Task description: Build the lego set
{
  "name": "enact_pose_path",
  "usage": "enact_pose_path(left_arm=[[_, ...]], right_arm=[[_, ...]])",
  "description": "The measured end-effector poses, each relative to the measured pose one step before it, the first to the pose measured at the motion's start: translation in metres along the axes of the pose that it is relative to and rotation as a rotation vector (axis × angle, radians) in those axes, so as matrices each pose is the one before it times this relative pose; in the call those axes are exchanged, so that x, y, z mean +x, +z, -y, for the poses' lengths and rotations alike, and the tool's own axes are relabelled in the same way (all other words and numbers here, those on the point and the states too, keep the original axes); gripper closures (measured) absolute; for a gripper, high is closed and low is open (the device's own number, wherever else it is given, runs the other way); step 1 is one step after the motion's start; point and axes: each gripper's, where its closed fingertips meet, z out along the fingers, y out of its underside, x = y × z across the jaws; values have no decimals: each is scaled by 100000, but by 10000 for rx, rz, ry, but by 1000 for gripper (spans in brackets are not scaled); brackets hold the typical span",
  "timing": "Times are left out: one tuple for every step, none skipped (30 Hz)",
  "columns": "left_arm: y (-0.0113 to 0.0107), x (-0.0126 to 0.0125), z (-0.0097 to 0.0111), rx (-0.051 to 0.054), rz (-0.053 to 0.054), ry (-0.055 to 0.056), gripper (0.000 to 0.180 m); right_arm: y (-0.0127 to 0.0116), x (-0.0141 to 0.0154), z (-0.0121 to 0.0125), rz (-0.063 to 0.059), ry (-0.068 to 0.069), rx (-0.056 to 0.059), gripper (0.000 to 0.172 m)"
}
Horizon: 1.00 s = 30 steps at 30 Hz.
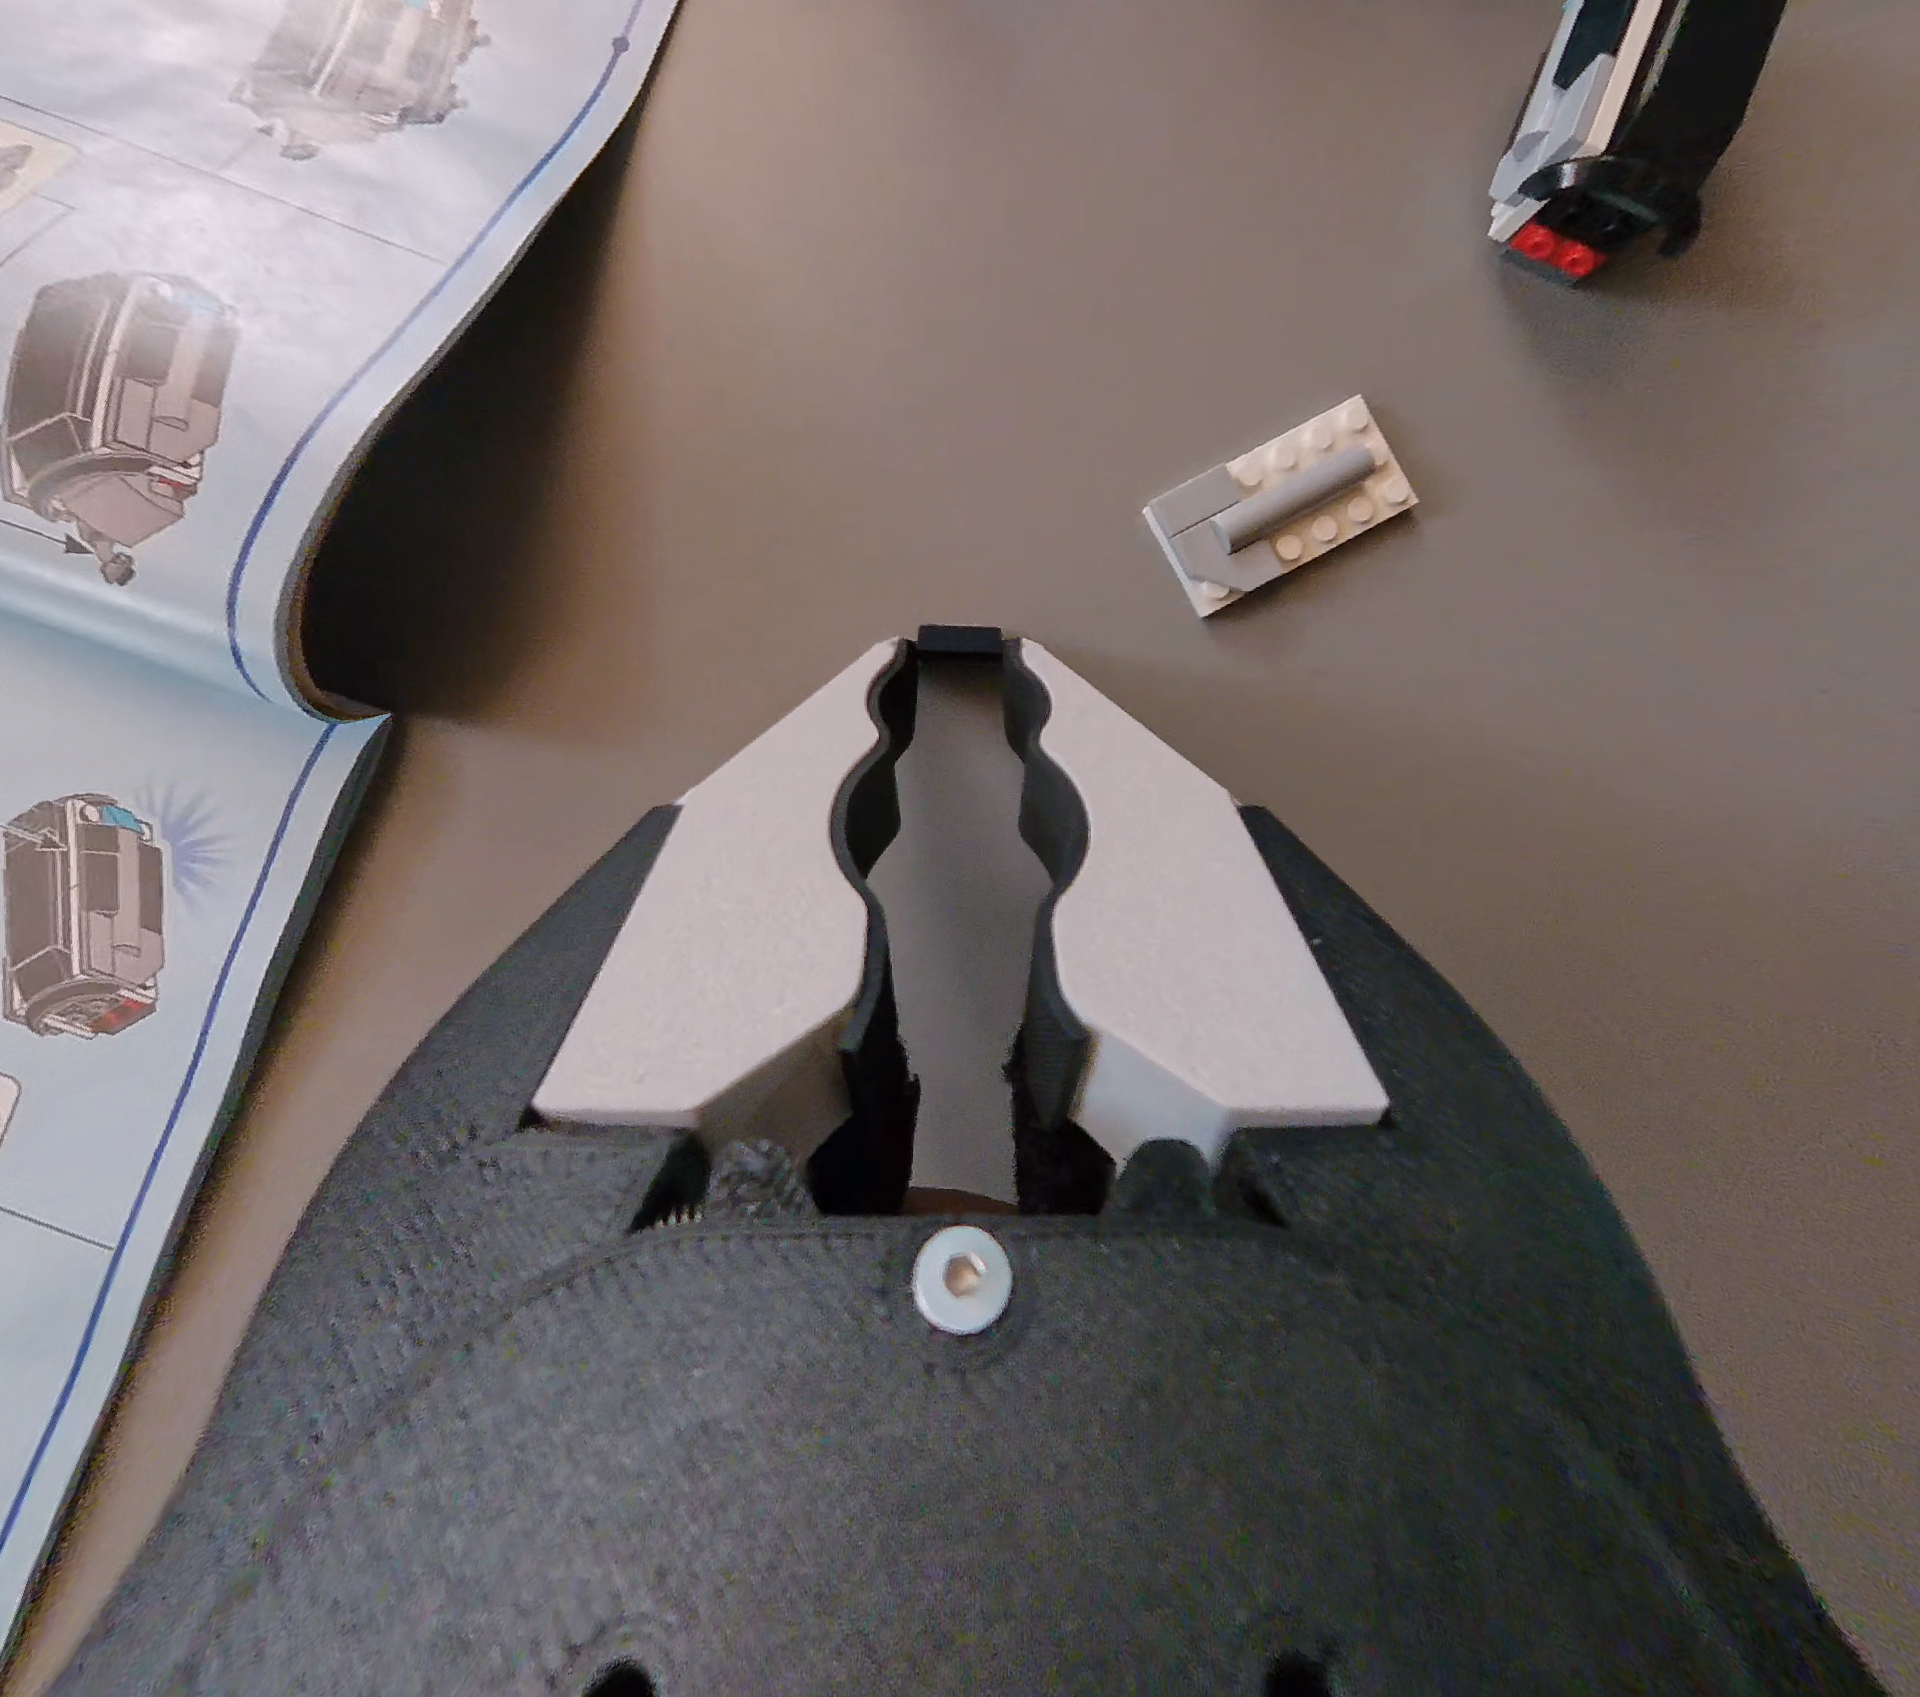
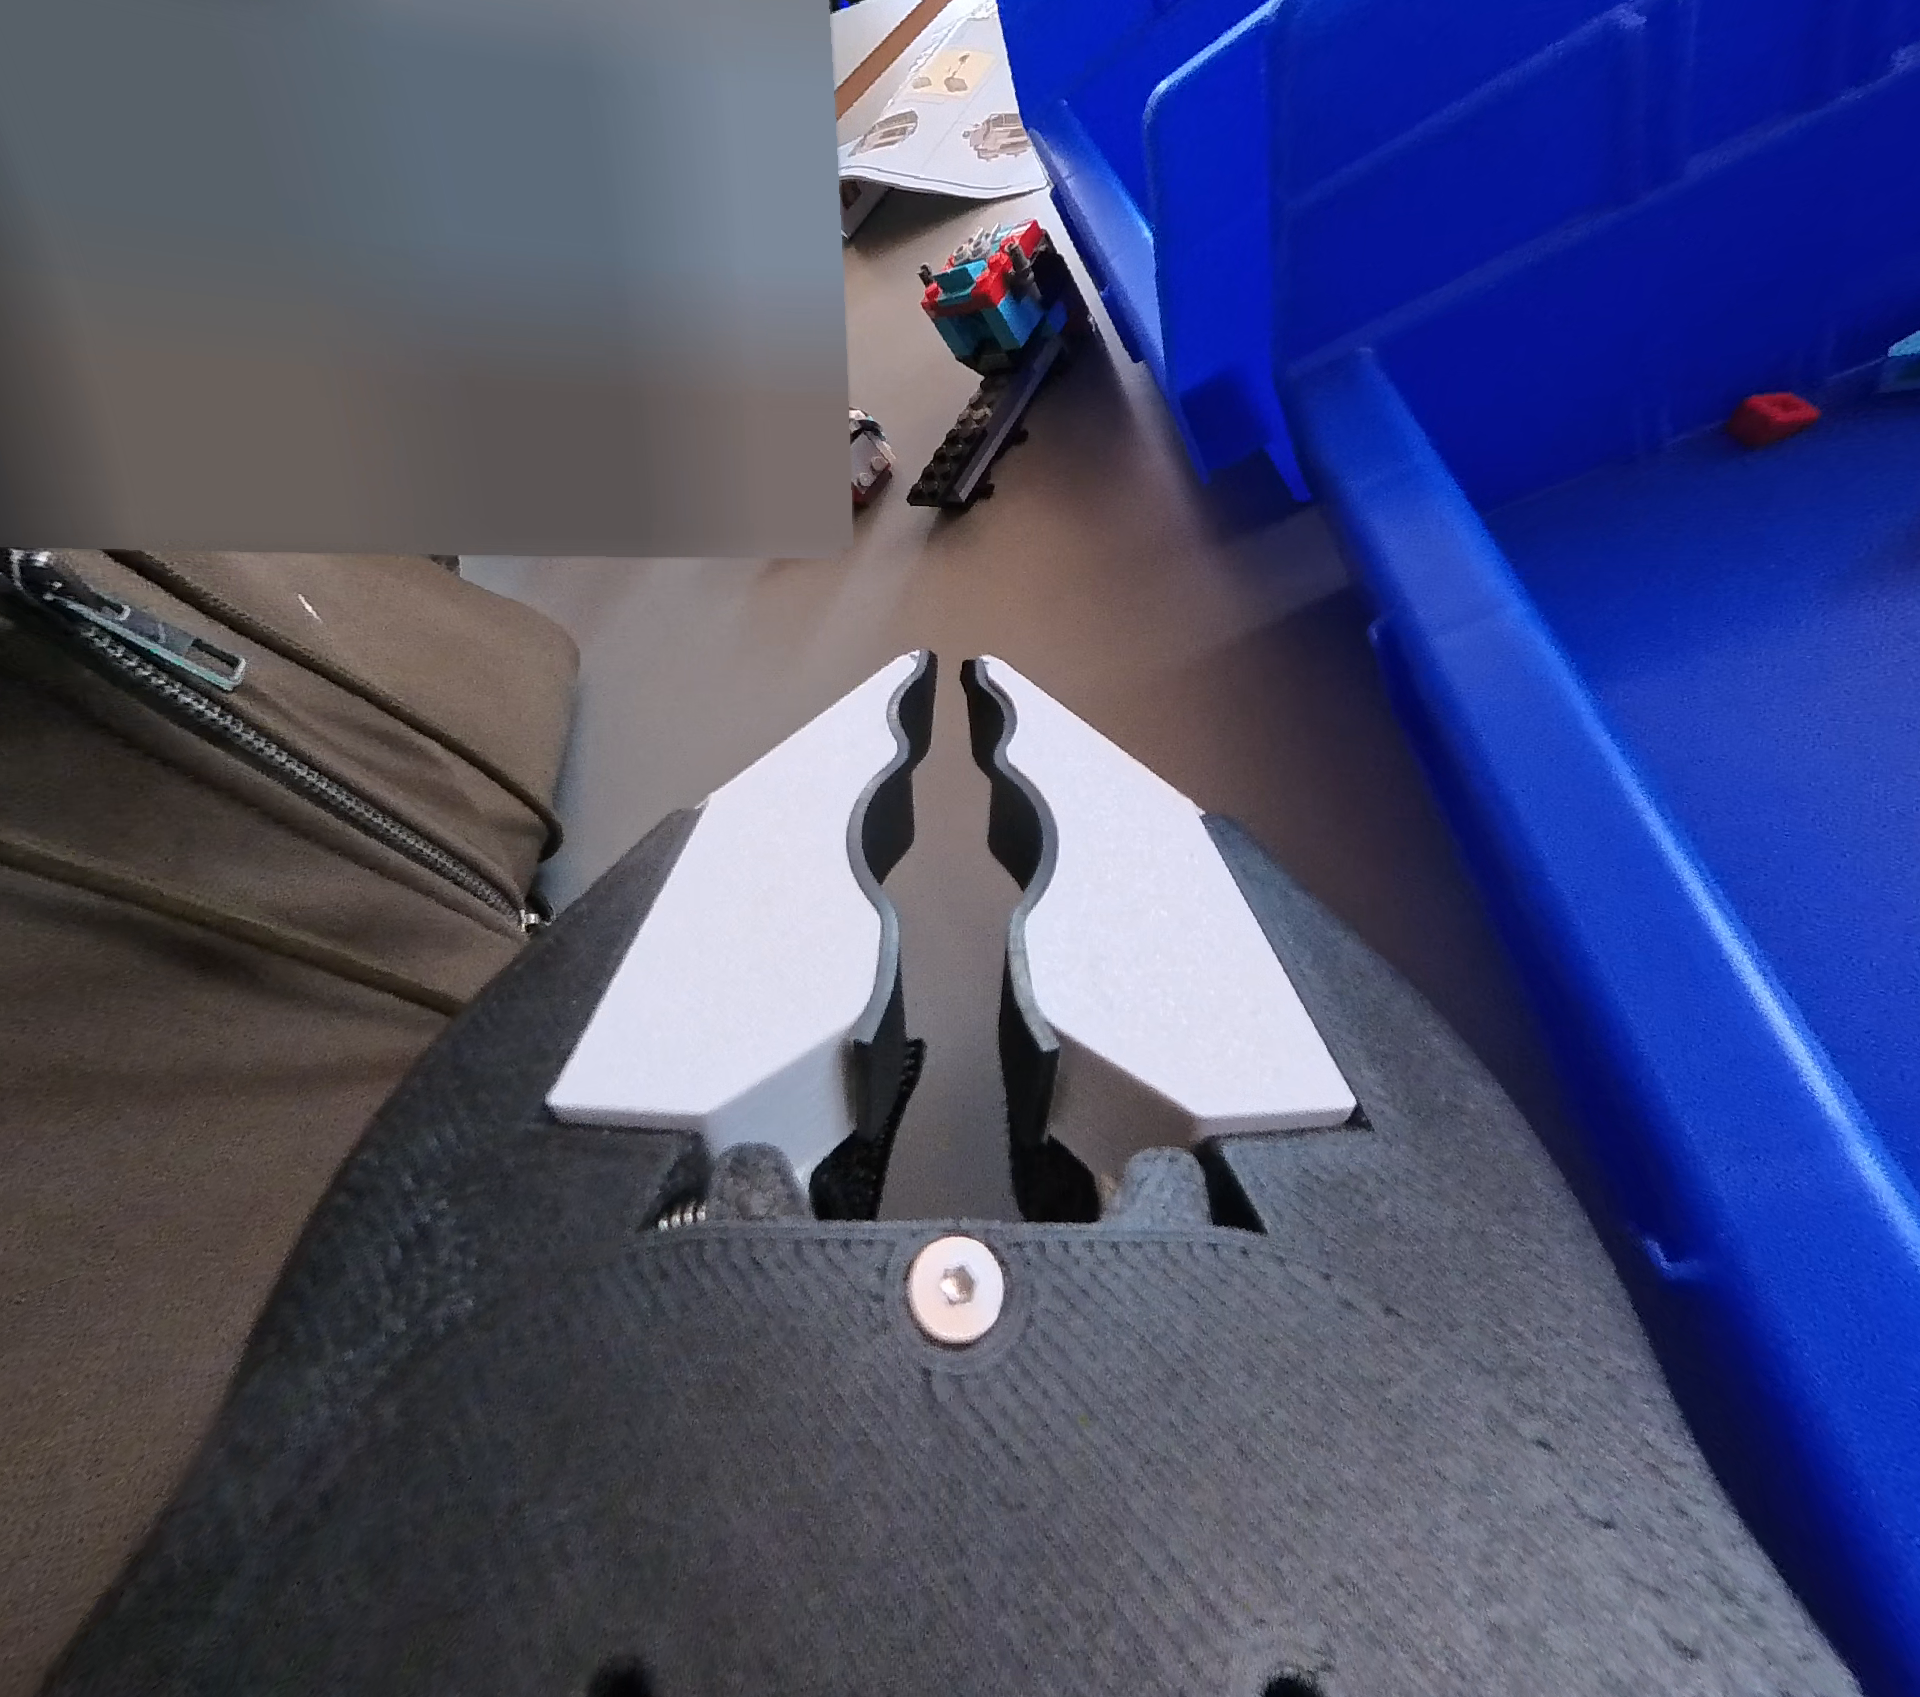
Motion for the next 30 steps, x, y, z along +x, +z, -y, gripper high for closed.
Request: enact_pose_path(left_arm=[[-8,88,-25,-21,-23,21,163],[-2,32,-2,-27,16,11,163],[-20,60,35,0,7,19,162],[-46,75,105,45,-5,8,162],[-52,42,124,65,7,-12,161],[-75,-2,128,64,35,-19,159],[-98,-33,130,63,62,-15,157],[-127,-28,150,81,63,-10,156],[-169,-11,164,85,67,-15,155],[-191,4,192,96,66,-23,153],[-225,-13,200,98,85,-25,152],[-256,9,234,110,102,-9,151],[-265,33,282,125,108,0,151],[-267,82,301,126,95,-6,150],[-247,145,309,119,77,-4,150],[-236,172,307,111,85,10,149],[-211,213,313,114,94,19,148],[-201,266,332,137,88,21,146],[-162,308,351,155,97,43,145],[-133,326,397,200,117,57,144],[-66,412,383,225,93,-3,143],[3,574,326,219,14,-68,142],[71,737,282,232,-45,-103,142],[134,869,143,190,-89,-92,141],[168,912,16,125,-78,-64,140],[189,924,-57,88,-62,-37,139],[155,934,-100,76,-45,-23,139],[146,941,-90,115,-54,-69,139],[144,922,-159,102,-69,-105,139],[146,830,-231,100,-27,-129,139]], right_arm=[[2,8,8,0,4,0,165],[-7,-5,10,-1,-4,5,165],[-10,-22,1,8,-12,5,165],[-8,-26,6,13,-16,8,165],[-20,-25,19,9,-13,13,165],[-21,-12,17,8,-9,16,165],[-18,-27,24,10,-10,17,165],[-25,-25,21,8,-15,18,165],[-22,-11,29,5,-13,18,165],[-15,-6,20,4,-6,14,165],[-6,-17,-1,10,0,3,165],[9,-19,-4,21,-4,-10,165],[13,-39,-26,19,-10,-16,165],[7,-36,-10,20,-14,-12,165],[-4,-30,2,17,-15,2,165],[-14,-37,14,9,-22,18,165],[-24,-42,20,12,-32,19,165],[-24,-54,20,20,-31,19,165],[-13,-46,20,20,-16,15,165],[7,-28,2,18,-8,-6,164],[16,-34,-36,14,-18,-20,164],[15,-34,-13,5,-30,-10,164],[-16,-43,6,-4,-42,10,164],[-34,-33,31,-13,-50,30,164],[-48,-48,50,-16,-62,44,164],[-54,-38,48,-31,-71,50,164],[-47,-10,40,-55,-67,43,164],[-43,-15,12,-55,-59,26,164],[-46,-41,-4,-31,-47,15,164],[-49,-25,19,-25,-40,31,164]])
